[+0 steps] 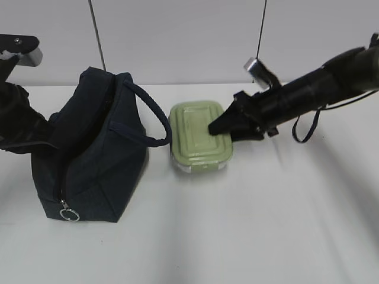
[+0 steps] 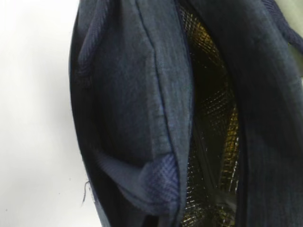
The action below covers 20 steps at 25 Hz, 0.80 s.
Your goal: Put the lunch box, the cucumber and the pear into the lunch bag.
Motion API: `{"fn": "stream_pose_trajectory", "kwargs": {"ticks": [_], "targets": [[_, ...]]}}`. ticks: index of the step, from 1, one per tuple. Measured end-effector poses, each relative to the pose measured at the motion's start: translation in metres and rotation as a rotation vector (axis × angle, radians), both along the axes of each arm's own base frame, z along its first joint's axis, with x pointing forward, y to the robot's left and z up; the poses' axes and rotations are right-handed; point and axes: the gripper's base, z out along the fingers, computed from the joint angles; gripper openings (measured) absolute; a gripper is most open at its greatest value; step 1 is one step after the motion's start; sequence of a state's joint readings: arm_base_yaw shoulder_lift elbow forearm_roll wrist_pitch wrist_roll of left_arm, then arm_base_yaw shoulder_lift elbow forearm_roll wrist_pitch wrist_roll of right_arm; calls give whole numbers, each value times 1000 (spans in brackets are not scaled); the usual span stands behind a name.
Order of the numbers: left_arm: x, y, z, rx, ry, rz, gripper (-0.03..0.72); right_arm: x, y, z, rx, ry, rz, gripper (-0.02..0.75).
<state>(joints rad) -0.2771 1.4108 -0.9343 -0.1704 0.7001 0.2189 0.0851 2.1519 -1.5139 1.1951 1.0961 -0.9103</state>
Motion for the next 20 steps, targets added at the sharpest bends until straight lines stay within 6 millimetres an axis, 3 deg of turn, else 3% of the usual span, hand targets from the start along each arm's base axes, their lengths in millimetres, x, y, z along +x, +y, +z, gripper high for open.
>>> {"fn": "stream_pose_trajectory", "kwargs": {"ticks": [4,6,9,13,16,20], "targets": [[0,0,0,2,1,-1,-16,-4,12,84,54,-213,26,357],[0,0,0,2,0,-1,-16,-9,34,119,99,-303,64,356],[-1,0,1,1,-1,-1,-16,-19,76,149,133,-404,114,356],[-1,0,1,1,0,-2,-16,-32,127,157,120,-488,125,356],[-1,0,1,2,1,-2,-16,-34,153,143,101,-505,119,356],[-1,0,1,2,2,-2,-16,-30,173,118,67,-511,103,356]]}}
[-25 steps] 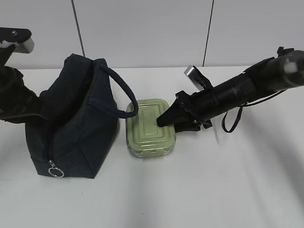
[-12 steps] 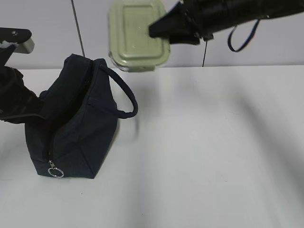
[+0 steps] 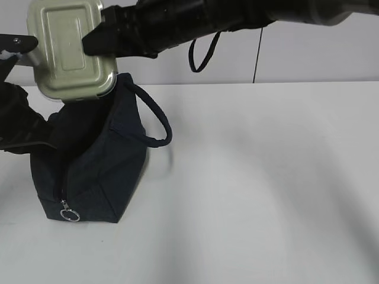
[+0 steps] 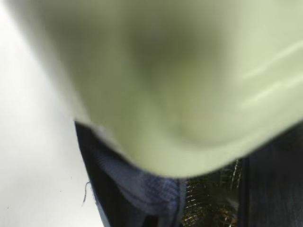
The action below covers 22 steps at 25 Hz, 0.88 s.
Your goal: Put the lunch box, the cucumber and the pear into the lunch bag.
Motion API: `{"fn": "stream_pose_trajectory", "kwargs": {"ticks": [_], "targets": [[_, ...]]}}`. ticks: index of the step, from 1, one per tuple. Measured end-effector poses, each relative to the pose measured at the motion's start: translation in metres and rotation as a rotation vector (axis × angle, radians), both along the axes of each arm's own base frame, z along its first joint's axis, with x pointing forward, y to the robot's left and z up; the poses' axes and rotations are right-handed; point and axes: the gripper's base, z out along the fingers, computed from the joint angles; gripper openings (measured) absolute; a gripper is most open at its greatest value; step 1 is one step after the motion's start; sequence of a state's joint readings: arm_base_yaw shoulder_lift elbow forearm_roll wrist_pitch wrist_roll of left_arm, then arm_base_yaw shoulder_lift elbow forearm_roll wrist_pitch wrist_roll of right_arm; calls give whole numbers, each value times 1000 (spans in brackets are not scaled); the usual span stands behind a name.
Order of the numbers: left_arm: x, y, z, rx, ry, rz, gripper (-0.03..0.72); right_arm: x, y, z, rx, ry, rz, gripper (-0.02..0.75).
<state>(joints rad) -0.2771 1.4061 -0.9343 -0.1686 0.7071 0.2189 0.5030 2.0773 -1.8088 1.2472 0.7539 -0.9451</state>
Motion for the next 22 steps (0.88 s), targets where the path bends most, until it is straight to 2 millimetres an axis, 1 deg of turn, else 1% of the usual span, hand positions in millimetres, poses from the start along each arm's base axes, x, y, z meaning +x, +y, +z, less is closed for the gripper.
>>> {"fn": "stream_pose_trajectory", "kwargs": {"ticks": [4,8,12,14,18,22], "targets": [[0,0,0,1,6,-1,-16,5,4,-21,-40,17,4,356],[-1,0,-1,6,11,-3,-16,4,-1,-32,-204,19,32,356],[-1,1,-1,10,16,-5,-16,1,-11,-44,-390,37,56,356],[-1,0,-1,8,10,-4,-16,-1,-15,-48,-446,39,70,356],[-1,0,-1,5,10,-3,-16,-2,-18,-43,-478,15,69,356],[0,0,0,1,2,1,-16,-8,-22,-27,-490,-15,82,356]]}}
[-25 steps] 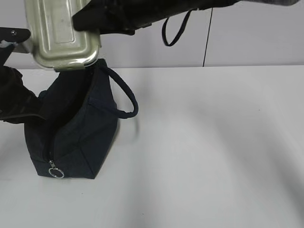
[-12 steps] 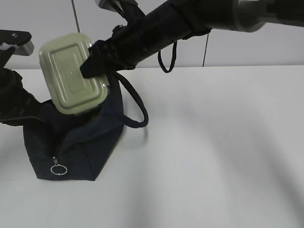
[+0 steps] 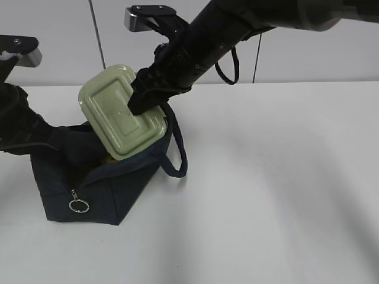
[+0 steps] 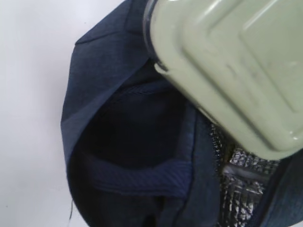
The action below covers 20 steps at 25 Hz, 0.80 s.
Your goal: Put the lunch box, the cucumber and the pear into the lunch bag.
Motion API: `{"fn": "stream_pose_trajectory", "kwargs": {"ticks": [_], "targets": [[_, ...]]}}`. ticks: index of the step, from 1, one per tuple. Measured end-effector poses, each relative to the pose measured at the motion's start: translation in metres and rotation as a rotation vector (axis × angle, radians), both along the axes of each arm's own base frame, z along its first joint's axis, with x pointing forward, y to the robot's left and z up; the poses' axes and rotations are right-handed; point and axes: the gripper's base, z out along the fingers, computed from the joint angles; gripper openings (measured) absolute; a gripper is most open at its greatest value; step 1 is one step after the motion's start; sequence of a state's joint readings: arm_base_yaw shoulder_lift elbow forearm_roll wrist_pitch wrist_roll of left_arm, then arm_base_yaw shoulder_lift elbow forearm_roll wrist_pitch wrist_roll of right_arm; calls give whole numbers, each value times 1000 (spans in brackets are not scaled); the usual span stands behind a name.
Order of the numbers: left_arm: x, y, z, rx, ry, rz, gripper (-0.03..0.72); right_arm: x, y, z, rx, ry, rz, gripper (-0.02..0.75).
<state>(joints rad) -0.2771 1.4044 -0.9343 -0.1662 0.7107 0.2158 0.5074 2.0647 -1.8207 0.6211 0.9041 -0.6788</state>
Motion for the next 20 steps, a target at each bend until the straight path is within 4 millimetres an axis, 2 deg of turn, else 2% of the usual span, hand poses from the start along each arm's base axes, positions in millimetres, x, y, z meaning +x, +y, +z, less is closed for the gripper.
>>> {"fn": "stream_pose_trajectory", "kwargs": {"ticks": [4,12,20], "targets": [[1,0,1,-6,-14,4,-16,-10,-2,11,-6,34,49,356],[4,-3,3,-48,-40,25,-16,-15,5,25,109,47,99,356],[11,-5,8,-125,-119,89,-17,-22,1,23,49,92,156,356]]}}
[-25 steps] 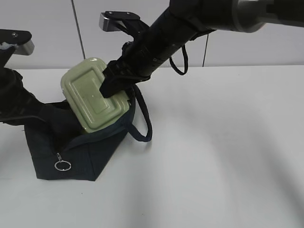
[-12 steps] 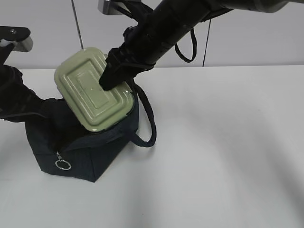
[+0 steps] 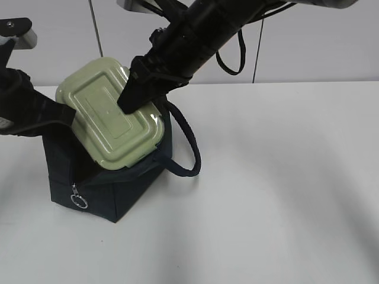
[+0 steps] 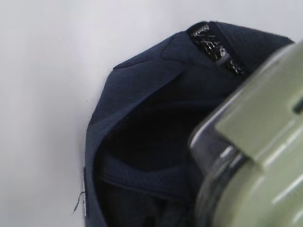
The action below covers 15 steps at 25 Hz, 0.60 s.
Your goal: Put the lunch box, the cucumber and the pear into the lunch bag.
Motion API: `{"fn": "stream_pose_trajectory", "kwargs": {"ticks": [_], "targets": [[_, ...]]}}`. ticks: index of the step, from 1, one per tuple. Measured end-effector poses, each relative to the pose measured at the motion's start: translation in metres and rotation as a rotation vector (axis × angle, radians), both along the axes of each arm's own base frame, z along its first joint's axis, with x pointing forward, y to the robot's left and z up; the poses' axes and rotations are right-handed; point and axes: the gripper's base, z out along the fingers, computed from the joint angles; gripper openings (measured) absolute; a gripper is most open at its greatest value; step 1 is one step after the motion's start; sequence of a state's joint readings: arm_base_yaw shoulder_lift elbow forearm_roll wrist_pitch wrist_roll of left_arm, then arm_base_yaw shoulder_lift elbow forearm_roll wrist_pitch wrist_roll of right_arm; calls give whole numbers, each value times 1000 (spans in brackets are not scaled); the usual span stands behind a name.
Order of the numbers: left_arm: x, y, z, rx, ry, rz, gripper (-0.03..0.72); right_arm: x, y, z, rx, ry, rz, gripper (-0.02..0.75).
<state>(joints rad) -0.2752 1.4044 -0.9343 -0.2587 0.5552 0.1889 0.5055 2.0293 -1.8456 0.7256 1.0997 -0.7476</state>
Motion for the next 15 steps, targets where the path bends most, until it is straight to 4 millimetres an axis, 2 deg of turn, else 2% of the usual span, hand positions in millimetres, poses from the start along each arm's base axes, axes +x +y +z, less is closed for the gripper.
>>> {"fn": "stream_pose_trajectory", "kwargs": {"ticks": [9,15], "targets": [[8,6,5,-70,-57,77,-17,-2,-10,-9,-158,35,-6,354],[7,7,5,-72,-51,78,-17,3,-11,-12,-175,7,-52,354]]}}
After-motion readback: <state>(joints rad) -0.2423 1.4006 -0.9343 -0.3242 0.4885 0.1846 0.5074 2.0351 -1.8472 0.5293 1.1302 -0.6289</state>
